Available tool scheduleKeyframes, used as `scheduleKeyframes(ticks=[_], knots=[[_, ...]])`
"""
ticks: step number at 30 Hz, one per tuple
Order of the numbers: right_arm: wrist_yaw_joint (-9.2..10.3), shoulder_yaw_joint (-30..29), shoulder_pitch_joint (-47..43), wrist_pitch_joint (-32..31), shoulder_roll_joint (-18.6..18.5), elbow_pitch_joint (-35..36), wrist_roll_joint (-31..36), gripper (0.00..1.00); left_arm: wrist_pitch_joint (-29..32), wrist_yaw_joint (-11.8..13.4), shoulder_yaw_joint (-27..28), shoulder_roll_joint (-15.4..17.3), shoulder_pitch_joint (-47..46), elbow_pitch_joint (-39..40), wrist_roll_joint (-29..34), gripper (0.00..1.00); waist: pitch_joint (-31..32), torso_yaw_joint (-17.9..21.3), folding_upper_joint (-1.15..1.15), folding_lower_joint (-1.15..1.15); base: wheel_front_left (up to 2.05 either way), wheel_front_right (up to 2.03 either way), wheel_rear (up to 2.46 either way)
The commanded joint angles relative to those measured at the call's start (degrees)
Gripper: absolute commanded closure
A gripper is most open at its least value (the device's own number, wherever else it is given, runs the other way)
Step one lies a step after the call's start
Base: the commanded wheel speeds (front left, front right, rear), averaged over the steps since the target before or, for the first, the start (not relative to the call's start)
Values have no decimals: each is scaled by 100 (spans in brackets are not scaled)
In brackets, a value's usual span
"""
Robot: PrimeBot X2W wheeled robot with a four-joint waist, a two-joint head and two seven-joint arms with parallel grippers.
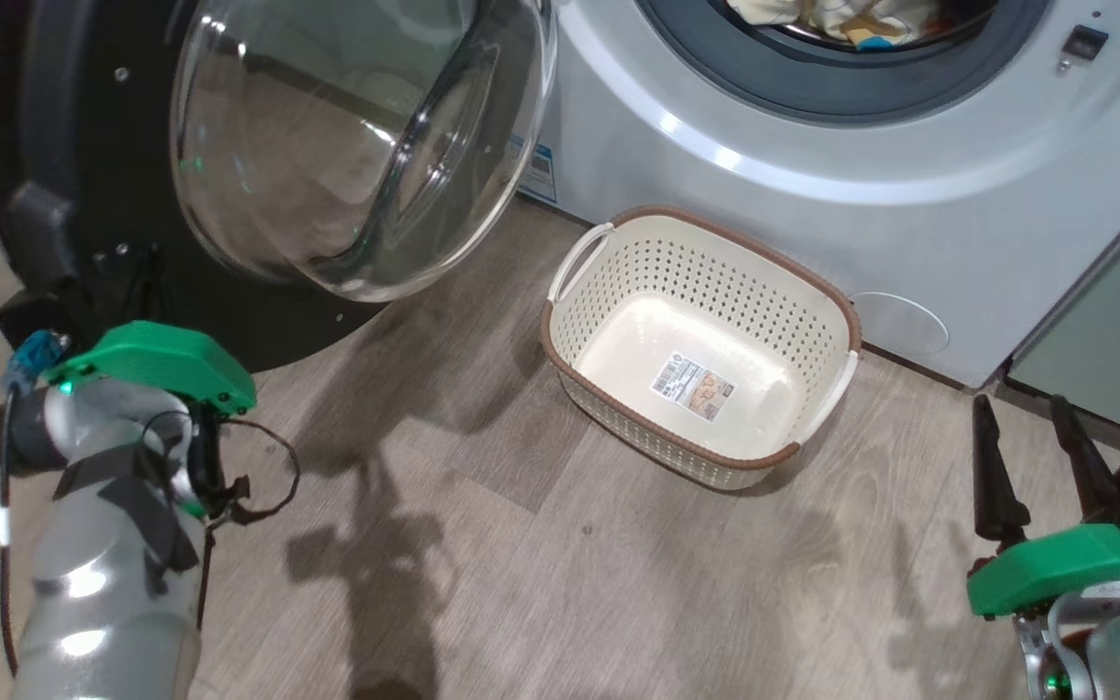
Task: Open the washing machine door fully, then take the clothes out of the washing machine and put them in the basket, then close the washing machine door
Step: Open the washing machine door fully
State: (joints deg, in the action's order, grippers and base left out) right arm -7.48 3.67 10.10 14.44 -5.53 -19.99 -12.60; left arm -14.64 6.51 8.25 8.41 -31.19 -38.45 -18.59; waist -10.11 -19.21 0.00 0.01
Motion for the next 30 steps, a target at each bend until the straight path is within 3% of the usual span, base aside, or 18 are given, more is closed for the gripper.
scheduleKeyframes(ticks=[1,10,21,30], knots=[[-1,144,243,56,-112,151,41,0,-36,-34,312,243,-293,86,88,100,-8,29,0,-1,0,0,0],[-1,179,149,56,-83,97,16,0,-36,-249,635,132,-171,187,415,100,205,159,0,-1,0,0,0],[-1,131,-162,56,27,77,-48,0,-36,-685,486,-175,468,488,768,100,796,427,0,-1,0,0,0],[-1,99,-314,56,120,142,-57,0,-36,-1069,217,-275,931,672,974,100,1055,940,0,-1,0,0,0]])
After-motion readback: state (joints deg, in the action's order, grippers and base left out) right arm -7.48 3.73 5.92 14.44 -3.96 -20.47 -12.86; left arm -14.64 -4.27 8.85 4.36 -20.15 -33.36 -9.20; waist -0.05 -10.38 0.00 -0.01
